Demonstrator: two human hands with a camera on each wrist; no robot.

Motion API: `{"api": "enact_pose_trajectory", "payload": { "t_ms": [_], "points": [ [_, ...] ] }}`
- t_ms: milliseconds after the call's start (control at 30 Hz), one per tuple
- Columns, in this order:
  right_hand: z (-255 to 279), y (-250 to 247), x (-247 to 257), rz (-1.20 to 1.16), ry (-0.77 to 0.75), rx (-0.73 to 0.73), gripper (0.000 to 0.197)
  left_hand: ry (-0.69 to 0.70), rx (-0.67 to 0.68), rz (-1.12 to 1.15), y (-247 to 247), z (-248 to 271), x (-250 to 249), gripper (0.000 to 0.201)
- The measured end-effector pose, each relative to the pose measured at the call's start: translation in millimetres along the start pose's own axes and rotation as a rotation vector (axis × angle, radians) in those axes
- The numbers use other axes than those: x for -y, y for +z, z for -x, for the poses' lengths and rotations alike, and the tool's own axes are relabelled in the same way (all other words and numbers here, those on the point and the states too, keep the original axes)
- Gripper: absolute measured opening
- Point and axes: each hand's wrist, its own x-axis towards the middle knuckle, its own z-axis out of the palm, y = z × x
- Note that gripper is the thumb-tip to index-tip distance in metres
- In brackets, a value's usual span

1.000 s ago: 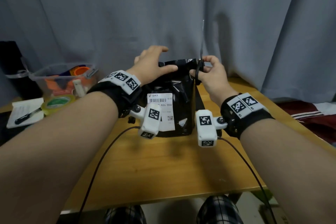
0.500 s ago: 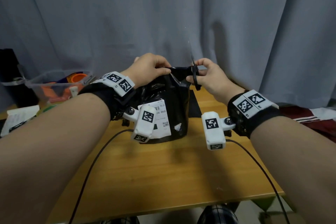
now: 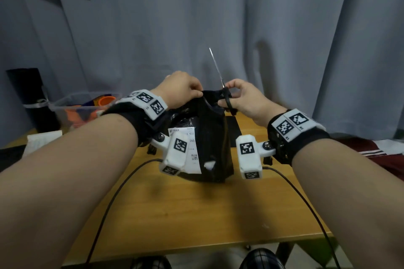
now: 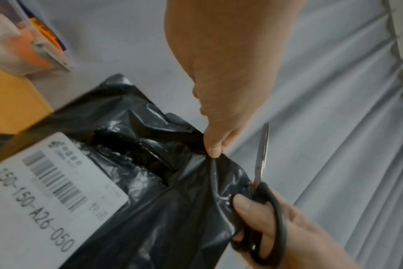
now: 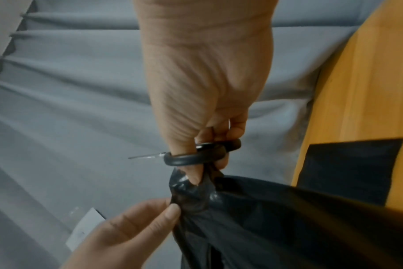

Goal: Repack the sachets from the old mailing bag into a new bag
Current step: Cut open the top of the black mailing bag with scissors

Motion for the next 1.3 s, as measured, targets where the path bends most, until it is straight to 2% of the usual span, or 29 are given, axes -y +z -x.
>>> {"api": "enact_pose_trajectory", "payload": {
  "t_ms": [100,233,367,500,567,767,900,1033,1300],
  "points": [
    [4,-2,-7,0.045,0.019,-0.057,0.041,-0.008,0.032,0.007,14,-1,-7,0.020],
    [5,-14,-14,0.098,0.021,-0.063,0.038,-0.037,0.055,0.265,29,-8,-18,0.019],
    [7,-35,-15,0.278,0.005,-0.036,0.039,-0.097,0.053,0.362,37,-16,-18,0.015],
    [9,-65,-18,0.672,0.186,0.073,0.072,-0.145,0.049,0.439,42,-21,-15,0.011],
    [11,-74,-17,0.761,0.250,0.112,0.081,-0.151,0.053,0.465,44,-23,-14,0.010],
    [12,-82,-8,0.950,0.282,0.159,0.078,-0.085,0.082,0.384,42,-25,-18,0.014],
    [7,-79,-3,1.028,0.236,0.193,0.073,-0.024,0.091,0.238,36,-26,-21,0.017],
    [8,-77,1,1.198,0.160,0.178,0.060,-0.005,0.082,0.191,33,-23,-18,0.019],
    [10,-74,11,1.325,0.047,0.160,0.061,0.014,0.104,0.150,39,-25,-20,0.027]
  ]
}}
